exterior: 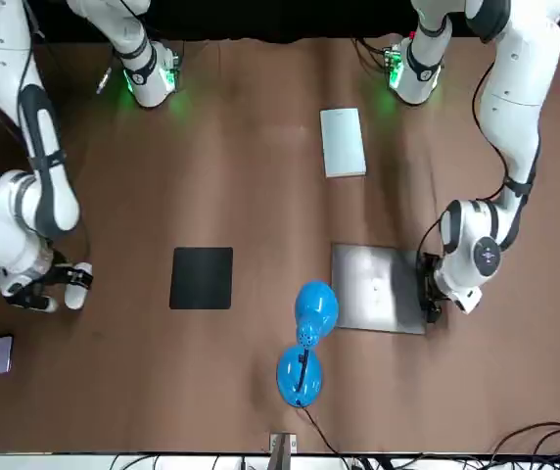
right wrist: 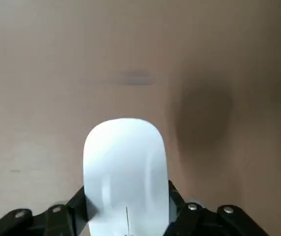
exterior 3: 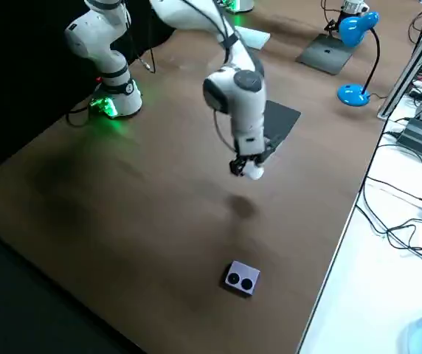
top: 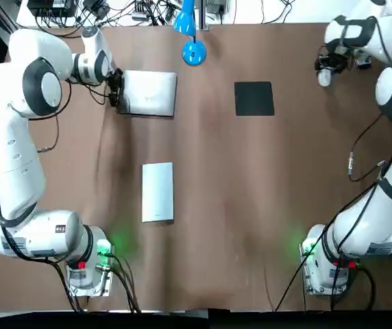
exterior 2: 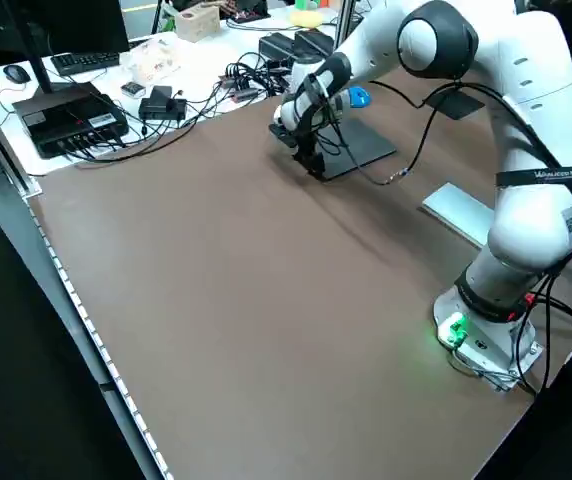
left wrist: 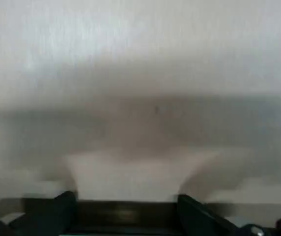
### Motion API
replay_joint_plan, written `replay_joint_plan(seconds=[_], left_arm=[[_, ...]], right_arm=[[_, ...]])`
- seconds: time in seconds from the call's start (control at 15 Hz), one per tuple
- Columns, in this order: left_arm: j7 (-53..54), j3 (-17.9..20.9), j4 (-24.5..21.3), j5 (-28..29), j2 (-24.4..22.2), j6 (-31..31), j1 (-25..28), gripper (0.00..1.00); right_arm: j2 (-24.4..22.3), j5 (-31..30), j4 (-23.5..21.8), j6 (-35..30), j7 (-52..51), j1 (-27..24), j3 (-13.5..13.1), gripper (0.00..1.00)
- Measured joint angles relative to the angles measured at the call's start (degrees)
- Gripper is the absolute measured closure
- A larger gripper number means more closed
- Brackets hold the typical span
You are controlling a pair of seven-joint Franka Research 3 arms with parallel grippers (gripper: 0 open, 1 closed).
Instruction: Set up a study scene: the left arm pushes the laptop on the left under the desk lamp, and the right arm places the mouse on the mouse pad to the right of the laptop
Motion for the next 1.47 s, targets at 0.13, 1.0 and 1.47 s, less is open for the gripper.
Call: replay_joint_plan(seconds=[0.13, 1.0, 1.47], left_arm=[[-2.69, -0.01, -0.26, 0.00, 0.00, 0.00, -2.36, 0.00], [-13.23, -1.69, -0.55, -0.04, 0.00, 0.00, -11.18, 0.00], [-18.31, -5.17, -0.72, -0.17, 0.06, 0.02, -13.34, 0.00]], right_arm=[[0.04, 4.45, 0.26, 0.41, 3.05, 6.07, 0.30, 0.39], [2.79, 7.96, 2.10, 2.18, 24.74, 26.10, 0.49, 0.39], [8.41, 7.96, 2.15, 5.44, 25.54, 27.90, 0.45, 0.39]])
